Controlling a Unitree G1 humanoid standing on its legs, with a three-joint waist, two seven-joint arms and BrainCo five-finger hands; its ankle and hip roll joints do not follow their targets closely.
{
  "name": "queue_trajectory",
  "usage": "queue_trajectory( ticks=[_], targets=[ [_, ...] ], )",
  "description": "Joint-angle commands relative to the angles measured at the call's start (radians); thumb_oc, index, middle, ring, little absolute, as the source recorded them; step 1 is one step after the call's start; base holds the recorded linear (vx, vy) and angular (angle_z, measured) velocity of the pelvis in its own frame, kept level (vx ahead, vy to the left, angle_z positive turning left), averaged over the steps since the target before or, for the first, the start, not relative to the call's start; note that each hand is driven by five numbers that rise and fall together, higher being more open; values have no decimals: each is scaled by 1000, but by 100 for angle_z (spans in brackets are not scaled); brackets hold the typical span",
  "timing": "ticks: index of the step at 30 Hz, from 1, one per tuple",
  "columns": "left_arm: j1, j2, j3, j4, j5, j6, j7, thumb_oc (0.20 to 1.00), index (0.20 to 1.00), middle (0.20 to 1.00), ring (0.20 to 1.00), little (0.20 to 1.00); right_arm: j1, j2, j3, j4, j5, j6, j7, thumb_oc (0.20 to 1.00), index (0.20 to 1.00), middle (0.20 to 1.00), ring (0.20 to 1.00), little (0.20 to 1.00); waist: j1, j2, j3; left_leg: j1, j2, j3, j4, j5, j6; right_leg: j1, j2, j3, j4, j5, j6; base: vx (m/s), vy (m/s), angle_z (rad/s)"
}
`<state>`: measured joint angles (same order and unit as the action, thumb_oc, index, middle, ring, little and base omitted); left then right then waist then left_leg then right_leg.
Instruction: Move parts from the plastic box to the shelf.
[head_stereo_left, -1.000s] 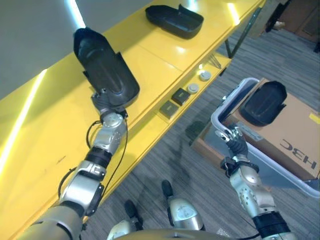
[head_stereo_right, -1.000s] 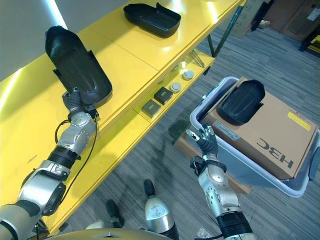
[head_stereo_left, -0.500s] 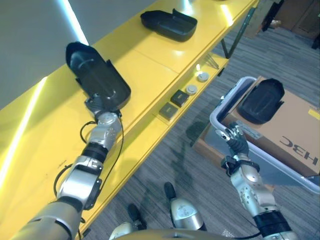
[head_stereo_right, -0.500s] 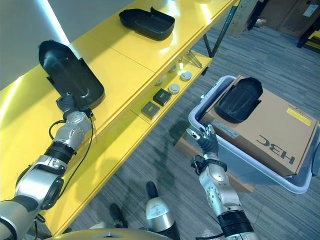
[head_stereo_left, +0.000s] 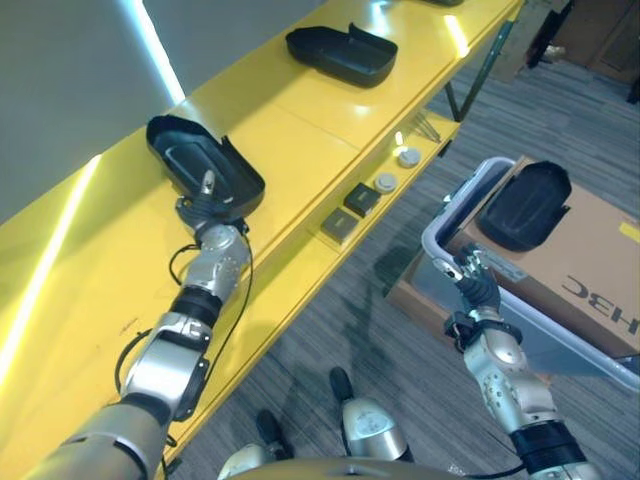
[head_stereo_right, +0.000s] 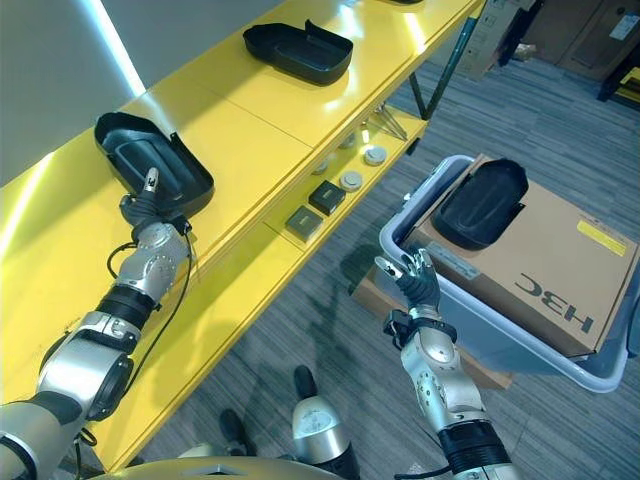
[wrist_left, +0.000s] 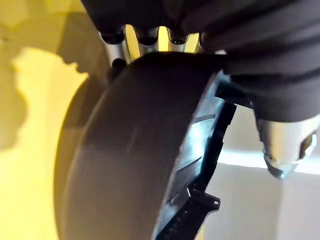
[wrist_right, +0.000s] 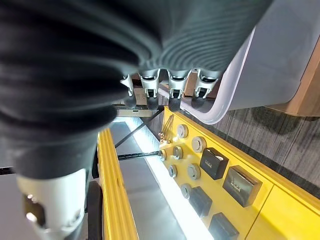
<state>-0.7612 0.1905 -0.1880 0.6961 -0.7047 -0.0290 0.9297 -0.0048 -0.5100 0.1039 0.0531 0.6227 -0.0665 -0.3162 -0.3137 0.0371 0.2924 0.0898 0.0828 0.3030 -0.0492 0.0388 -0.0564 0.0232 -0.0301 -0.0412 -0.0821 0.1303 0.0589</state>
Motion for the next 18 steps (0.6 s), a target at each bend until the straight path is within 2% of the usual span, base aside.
queue_trajectory(
  ticks=[1, 5, 9, 15, 18],
  targets=[
    [61, -39, -5, 75, -69, -26, -9, 1000, 1000, 1000, 1000, 1000, 7, -27, 20, -74, 7, -75, -18, 1000, 1000, 1000, 1000, 1000, 4, -56, -68, -125, 96, 38, 134, 27, -25, -24, -32, -48, 83, -105, 37, 0, 0, 0],
    [79, -44, -13, 41, -81, -51, 3, 1000, 1000, 1000, 1000, 1000, 17, -20, 21, -73, 1, -88, -20, 1000, 1000, 1000, 1000, 1000, 12, -54, -77, -111, 93, 37, 125, 27, -24, -11, -31, -51, 74, -103, 38, 0, 0, 0],
    [96, -39, -16, 23, -50, -48, 6, 1000, 1000, 1000, 1000, 1000, 20, -18, 21, -76, -1, -100, -16, 1000, 1000, 1000, 1000, 1000, 20, -52, -85, -100, 87, 34, 116, 27, -24, -1, -30, -53, 64, -100, 40, 0, 0, 0],
    [107, -8, -25, -9, 94, -46, 17, 1000, 1000, 1000, 1000, 1000, 24, -16, 18, -89, 6, -104, -11, 1000, 1000, 1000, 1000, 1000, 32, -48, -106, -83, 82, 33, 106, 25, -24, 15, -28, -57, 54, -98, 41, 0, 0, 0],
    [93, 26, -26, -21, 222, -43, 14, 1000, 1000, 1000, 1000, 1000, 22, -15, 22, -87, 4, -104, -10, 1000, 1000, 1000, 1000, 1000, 38, -44, -116, -76, 78, 30, 104, 22, -23, 23, -28, -58, 53, -102, 41, 0, 0, 0]
  ],
)
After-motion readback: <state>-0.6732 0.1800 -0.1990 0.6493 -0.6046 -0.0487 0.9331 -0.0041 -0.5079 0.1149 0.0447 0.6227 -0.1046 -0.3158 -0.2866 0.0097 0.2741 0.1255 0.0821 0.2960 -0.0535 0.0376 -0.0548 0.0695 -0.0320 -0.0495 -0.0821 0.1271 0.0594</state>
